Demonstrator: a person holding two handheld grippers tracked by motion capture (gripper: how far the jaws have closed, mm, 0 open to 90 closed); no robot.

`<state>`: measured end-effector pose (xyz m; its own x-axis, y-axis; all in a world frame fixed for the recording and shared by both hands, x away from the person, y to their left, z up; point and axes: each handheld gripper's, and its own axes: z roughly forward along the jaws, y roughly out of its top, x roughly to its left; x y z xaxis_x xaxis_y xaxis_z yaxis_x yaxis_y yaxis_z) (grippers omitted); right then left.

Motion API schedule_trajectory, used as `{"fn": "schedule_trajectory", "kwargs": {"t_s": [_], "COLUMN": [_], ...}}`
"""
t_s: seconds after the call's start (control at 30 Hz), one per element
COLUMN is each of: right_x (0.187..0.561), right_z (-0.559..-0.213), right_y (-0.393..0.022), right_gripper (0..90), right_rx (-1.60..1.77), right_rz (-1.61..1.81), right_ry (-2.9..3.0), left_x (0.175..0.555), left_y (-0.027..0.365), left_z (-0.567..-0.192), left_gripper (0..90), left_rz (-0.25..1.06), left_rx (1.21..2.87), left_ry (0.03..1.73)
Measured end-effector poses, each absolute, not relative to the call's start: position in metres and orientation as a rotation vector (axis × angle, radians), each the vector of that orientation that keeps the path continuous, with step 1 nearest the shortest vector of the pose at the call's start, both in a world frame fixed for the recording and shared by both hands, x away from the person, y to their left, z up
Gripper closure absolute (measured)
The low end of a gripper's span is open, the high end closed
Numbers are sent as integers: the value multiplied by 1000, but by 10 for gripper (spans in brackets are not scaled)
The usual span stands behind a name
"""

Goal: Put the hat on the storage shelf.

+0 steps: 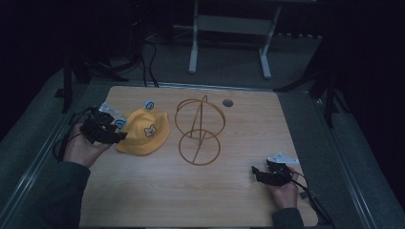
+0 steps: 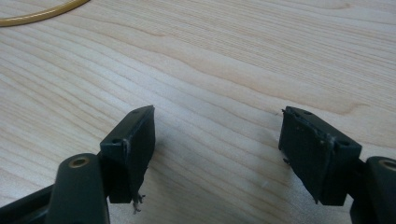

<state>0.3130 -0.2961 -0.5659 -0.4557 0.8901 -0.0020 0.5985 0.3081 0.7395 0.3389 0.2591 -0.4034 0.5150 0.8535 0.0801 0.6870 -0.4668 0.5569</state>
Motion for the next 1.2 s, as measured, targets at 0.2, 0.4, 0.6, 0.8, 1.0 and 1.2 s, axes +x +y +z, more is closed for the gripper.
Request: {"fn": "schedule_trajectory", "kwargs": {"t_s": [0.2,0.4,0.6,0.8,1.0,1.2], "right_x": [313,313,313,313,313,313], "right_z": [-566,-566,-566,-566,-566,-566], "right_y": [-296,-296,-296,-296,-296,-294], "right_gripper": [269,269,269,269,264,233], "right_rx": [1324,1324,1324,1324,1326,1325], "right_rz": [957,957,957,956,956,951], "right_ry": [2168,2168,2168,2168,2169,2173], "left_x": [352,365,375,386,396,406], "left_y": [260,257,250,245,245,242], "left_z": [-398,-396,-389,-391,-395,-399], "left_gripper": [509,506,504,502,503,503], "left_rz": [471,464,462,458,443,437], "left_rx": [2309,2349,2370,2388,2392,2417], "left_ry": [1273,1283,1265,1285,1309,1326]}}
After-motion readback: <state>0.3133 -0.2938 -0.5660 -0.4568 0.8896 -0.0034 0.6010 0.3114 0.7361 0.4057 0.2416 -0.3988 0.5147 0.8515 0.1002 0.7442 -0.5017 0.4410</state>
